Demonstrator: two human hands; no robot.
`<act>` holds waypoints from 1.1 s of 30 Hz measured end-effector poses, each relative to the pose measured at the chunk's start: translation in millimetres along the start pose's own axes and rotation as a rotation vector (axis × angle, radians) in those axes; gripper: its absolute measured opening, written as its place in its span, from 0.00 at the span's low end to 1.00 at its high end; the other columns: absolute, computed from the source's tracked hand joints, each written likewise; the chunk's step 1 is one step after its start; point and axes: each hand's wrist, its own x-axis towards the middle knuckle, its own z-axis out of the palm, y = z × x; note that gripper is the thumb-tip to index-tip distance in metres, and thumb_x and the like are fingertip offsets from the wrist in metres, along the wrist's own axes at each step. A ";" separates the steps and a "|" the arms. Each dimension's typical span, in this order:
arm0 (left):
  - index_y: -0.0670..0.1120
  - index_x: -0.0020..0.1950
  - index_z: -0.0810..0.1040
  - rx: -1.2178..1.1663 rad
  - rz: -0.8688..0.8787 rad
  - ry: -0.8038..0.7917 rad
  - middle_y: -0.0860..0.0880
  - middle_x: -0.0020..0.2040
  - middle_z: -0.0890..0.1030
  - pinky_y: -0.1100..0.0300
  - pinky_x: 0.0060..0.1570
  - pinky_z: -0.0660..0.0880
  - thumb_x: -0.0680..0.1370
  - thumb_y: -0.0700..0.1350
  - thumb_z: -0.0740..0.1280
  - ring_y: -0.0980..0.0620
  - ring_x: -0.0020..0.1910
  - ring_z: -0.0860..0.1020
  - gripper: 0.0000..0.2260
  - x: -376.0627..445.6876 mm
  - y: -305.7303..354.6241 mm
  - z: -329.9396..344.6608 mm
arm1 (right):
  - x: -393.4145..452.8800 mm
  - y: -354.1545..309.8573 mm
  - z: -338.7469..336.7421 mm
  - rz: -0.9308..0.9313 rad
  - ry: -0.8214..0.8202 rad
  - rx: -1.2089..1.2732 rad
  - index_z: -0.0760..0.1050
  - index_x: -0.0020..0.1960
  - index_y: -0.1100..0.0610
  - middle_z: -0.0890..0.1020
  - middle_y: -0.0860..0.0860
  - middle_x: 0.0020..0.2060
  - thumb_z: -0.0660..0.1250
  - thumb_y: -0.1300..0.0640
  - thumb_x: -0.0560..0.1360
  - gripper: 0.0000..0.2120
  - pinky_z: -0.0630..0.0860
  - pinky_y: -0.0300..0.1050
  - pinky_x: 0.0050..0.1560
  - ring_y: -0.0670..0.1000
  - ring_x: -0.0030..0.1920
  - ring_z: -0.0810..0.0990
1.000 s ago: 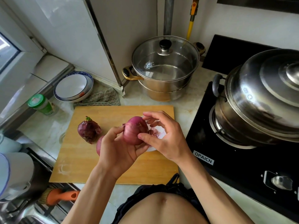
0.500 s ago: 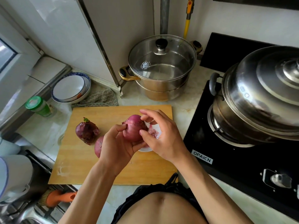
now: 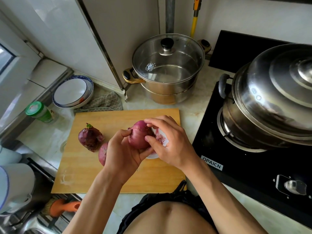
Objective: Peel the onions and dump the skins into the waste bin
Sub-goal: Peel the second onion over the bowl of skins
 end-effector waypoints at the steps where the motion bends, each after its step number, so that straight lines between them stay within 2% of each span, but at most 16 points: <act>1: 0.36 0.62 0.79 -0.005 -0.003 -0.005 0.37 0.52 0.85 0.53 0.48 0.84 0.75 0.47 0.60 0.42 0.51 0.84 0.22 -0.5 -0.2 0.9 | 0.3 0.0 -0.4 0.005 0.002 0.010 0.77 0.64 0.61 0.80 0.51 0.55 0.74 0.62 0.73 0.19 0.77 0.48 0.56 0.51 0.56 0.78; 4: 0.36 0.62 0.79 -0.028 -0.007 -0.008 0.37 0.52 0.84 0.54 0.45 0.85 0.74 0.47 0.60 0.42 0.49 0.84 0.22 -1.7 -0.4 1.7 | 0.6 0.3 0.0 0.012 0.002 0.024 0.78 0.63 0.61 0.79 0.51 0.52 0.74 0.63 0.73 0.18 0.77 0.47 0.56 0.51 0.54 0.78; 8: 0.36 0.61 0.79 -0.039 -0.010 -0.008 0.36 0.54 0.84 0.53 0.47 0.84 0.74 0.47 0.60 0.41 0.52 0.84 0.22 -2.2 1.1 1.5 | -0.6 0.4 3.2 0.000 0.016 0.024 0.79 0.60 0.63 0.78 0.52 0.44 0.72 0.65 0.74 0.14 0.76 0.49 0.52 0.52 0.48 0.77; 12: 0.35 0.62 0.79 -0.037 -0.011 -0.012 0.37 0.53 0.84 0.53 0.45 0.85 0.74 0.47 0.61 0.42 0.49 0.85 0.22 -2.0 2.4 3.5 | -1.2 -1.2 1.2 0.068 0.050 0.105 0.78 0.63 0.61 0.79 0.51 0.51 0.74 0.64 0.74 0.18 0.76 0.38 0.55 0.46 0.53 0.79; 14: 0.36 0.63 0.78 -0.028 -0.010 -0.006 0.36 0.54 0.84 0.52 0.46 0.84 0.74 0.47 0.61 0.40 0.51 0.85 0.23 -1.9 2.5 3.3 | -1.1 -1.5 0.0 0.081 0.061 0.133 0.76 0.66 0.61 0.80 0.51 0.55 0.74 0.64 0.74 0.21 0.74 0.35 0.58 0.43 0.57 0.79; 16: 0.36 0.63 0.78 -0.016 -0.013 0.000 0.36 0.55 0.84 0.52 0.47 0.84 0.74 0.47 0.61 0.40 0.52 0.84 0.23 -1.6 2.6 2.9 | -0.7 -2.0 0.4 0.085 0.062 0.142 0.76 0.66 0.61 0.80 0.51 0.56 0.74 0.65 0.74 0.22 0.75 0.36 0.58 0.43 0.58 0.79; 20: 0.35 0.64 0.77 -0.009 -0.030 0.002 0.36 0.54 0.84 0.53 0.45 0.85 0.74 0.48 0.61 0.40 0.52 0.83 0.23 -1.2 2.8 2.9 | -0.9 -1.6 -1.0 0.100 0.045 0.155 0.76 0.66 0.60 0.79 0.49 0.55 0.74 0.64 0.73 0.22 0.79 0.44 0.49 0.42 0.58 0.78; 23: 0.35 0.65 0.77 0.001 -0.040 0.002 0.36 0.54 0.84 0.52 0.44 0.85 0.73 0.48 0.62 0.40 0.51 0.84 0.24 -1.6 3.3 3.3 | 1.5 -1.1 -4.3 0.130 -0.013 0.158 0.76 0.67 0.57 0.78 0.48 0.54 0.74 0.63 0.73 0.23 0.78 0.46 0.51 0.44 0.58 0.78; 26: 0.34 0.66 0.76 0.001 -0.048 0.009 0.36 0.52 0.83 0.53 0.39 0.85 0.73 0.47 0.62 0.41 0.47 0.84 0.25 -2.4 1.6 3.2 | 4.8 0.5 -8.0 0.158 -0.088 0.150 0.76 0.65 0.56 0.77 0.46 0.52 0.74 0.62 0.73 0.22 0.78 0.47 0.52 0.46 0.56 0.78; 31: 0.35 0.65 0.77 0.001 -0.038 0.004 0.36 0.53 0.84 0.53 0.38 0.84 0.73 0.46 0.61 0.41 0.47 0.85 0.24 -2.6 -0.8 2.5 | 3.8 0.0 -4.1 0.166 -0.125 0.133 0.78 0.59 0.58 0.78 0.46 0.43 0.71 0.62 0.73 0.15 0.72 0.35 0.56 0.44 0.52 0.76; 33: 0.35 0.65 0.77 0.001 -0.025 0.006 0.36 0.54 0.84 0.52 0.40 0.84 0.73 0.47 0.61 0.40 0.51 0.84 0.24 -1.7 0.6 4.6 | 4.5 -0.5 -3.8 0.172 -0.104 0.151 0.78 0.59 0.58 0.78 0.47 0.44 0.70 0.63 0.73 0.15 0.73 0.36 0.56 0.44 0.52 0.76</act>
